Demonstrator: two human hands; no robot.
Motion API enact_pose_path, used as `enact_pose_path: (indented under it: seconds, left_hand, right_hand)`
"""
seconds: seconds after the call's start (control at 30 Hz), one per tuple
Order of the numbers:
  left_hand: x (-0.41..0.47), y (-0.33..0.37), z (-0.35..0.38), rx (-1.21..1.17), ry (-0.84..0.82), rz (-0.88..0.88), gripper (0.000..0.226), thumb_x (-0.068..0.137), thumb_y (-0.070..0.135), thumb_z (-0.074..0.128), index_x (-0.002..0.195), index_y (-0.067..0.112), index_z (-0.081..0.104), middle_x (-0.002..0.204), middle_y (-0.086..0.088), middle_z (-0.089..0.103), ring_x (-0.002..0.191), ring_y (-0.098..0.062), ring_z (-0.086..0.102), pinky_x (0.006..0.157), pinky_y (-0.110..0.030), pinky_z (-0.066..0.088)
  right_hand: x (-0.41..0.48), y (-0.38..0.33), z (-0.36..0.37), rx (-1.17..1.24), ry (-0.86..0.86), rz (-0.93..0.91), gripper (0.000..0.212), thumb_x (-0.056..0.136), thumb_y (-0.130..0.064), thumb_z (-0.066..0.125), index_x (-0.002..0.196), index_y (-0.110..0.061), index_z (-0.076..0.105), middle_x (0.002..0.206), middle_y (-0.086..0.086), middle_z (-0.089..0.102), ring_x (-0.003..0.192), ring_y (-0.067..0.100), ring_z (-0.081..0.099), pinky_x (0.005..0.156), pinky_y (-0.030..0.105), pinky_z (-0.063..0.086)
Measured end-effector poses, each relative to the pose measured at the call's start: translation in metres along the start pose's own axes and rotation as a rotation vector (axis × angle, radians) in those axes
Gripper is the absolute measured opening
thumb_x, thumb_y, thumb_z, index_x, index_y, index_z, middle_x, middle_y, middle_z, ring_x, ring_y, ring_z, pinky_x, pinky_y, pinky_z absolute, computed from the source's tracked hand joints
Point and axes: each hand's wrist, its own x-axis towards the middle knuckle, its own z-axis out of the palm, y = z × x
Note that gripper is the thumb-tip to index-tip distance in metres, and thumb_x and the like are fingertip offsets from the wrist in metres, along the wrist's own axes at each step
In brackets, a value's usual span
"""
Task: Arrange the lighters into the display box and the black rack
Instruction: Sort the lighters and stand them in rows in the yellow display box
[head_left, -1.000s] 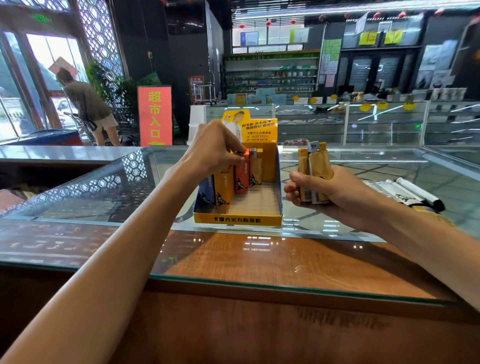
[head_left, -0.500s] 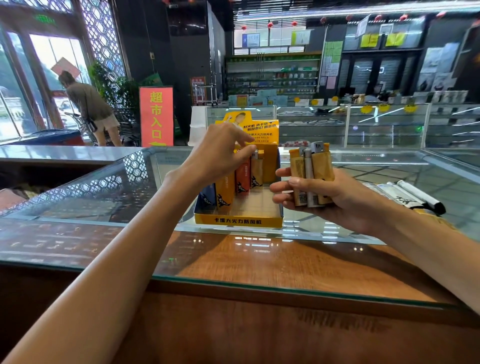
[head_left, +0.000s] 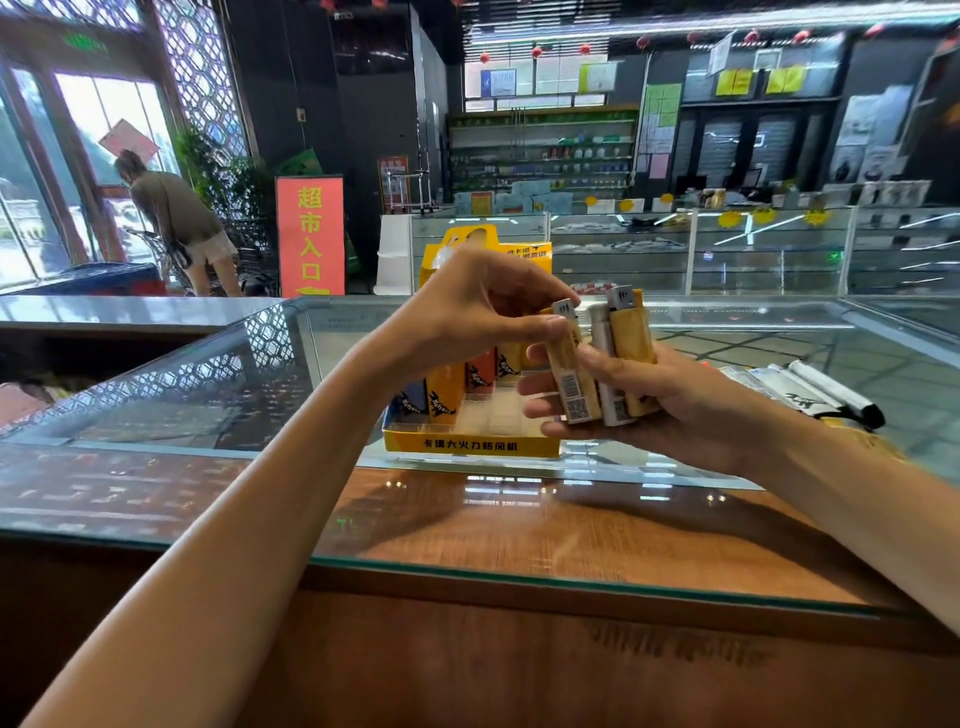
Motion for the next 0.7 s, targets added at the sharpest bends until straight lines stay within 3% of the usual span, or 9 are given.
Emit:
enact_pose_path:
  seconds: [0.2, 0.27, 0.37, 0.43, 0.53, 0.7]
  left_hand:
    - [-0.004, -0.003, -0.006, -0.063, 0.007, -0.039, 0.03, 0.081, 0.006, 0.067, 0.11, 0.001, 0.066, 0.102, -0.009, 0.071, 0.095, -0.015, 0.068, 0.079, -0.023, 0.053]
    - [-0.004, -0.002, -0.003, -0.02, 0.043, -0.055, 0.028, 0.083, 0.01, 0.066, 0.11, 0.001, 0.066, 0.1, -0.012, 0.071, 0.091, -0.018, 0.069, 0.073, -0.023, 0.055]
    - [-0.002, 0.003, 0.003, 0.109, 0.13, -0.063, 0.028, 0.08, 0.019, 0.07, 0.102, 0.002, 0.07, 0.088, -0.016, 0.071, 0.078, -0.031, 0.068, 0.068, -0.039, 0.058]
    - [-0.001, 0.005, 0.003, 0.12, 0.152, -0.067, 0.031, 0.075, 0.016, 0.073, 0.1, -0.001, 0.07, 0.084, -0.013, 0.072, 0.074, -0.026, 0.07, 0.07, -0.036, 0.059]
    - [-0.002, 0.005, -0.004, 0.057, 0.166, -0.081, 0.033, 0.072, 0.004, 0.076, 0.103, -0.005, 0.067, 0.086, -0.006, 0.071, 0.075, -0.011, 0.07, 0.067, -0.018, 0.055]
    - [0.001, -0.005, -0.021, 0.134, 0.306, -0.104, 0.035, 0.07, 0.002, 0.077, 0.103, -0.002, 0.067, 0.088, -0.004, 0.07, 0.072, -0.004, 0.069, 0.069, -0.017, 0.055]
  right_hand:
    - [0.0, 0.0, -0.002, 0.084, 0.103, 0.009, 0.029, 0.082, -0.023, 0.059, 0.102, -0.004, 0.069, 0.1, 0.015, 0.07, 0.085, 0.021, 0.07, 0.07, 0.029, 0.057]
    - [0.002, 0.002, -0.003, 0.031, 0.165, -0.008, 0.029, 0.079, -0.023, 0.062, 0.099, -0.003, 0.067, 0.093, 0.012, 0.07, 0.079, 0.017, 0.069, 0.067, 0.026, 0.056]
    - [0.004, 0.005, -0.004, -0.087, 0.252, -0.042, 0.026, 0.077, -0.02, 0.065, 0.097, -0.004, 0.067, 0.089, 0.011, 0.071, 0.078, 0.018, 0.069, 0.066, 0.025, 0.056]
    - [0.005, 0.006, -0.004, -0.119, 0.274, -0.06, 0.023, 0.079, -0.02, 0.064, 0.096, -0.005, 0.069, 0.092, 0.013, 0.072, 0.082, 0.021, 0.07, 0.067, 0.027, 0.056]
    - [0.005, 0.007, -0.006, -0.081, 0.318, -0.067, 0.021, 0.078, -0.021, 0.064, 0.091, -0.007, 0.072, 0.097, 0.017, 0.072, 0.091, 0.026, 0.071, 0.069, 0.029, 0.057]
    - [0.008, 0.008, -0.011, -0.067, 0.417, -0.054, 0.033, 0.073, -0.02, 0.067, 0.1, -0.001, 0.066, 0.099, 0.016, 0.072, 0.094, 0.024, 0.07, 0.072, 0.033, 0.059]
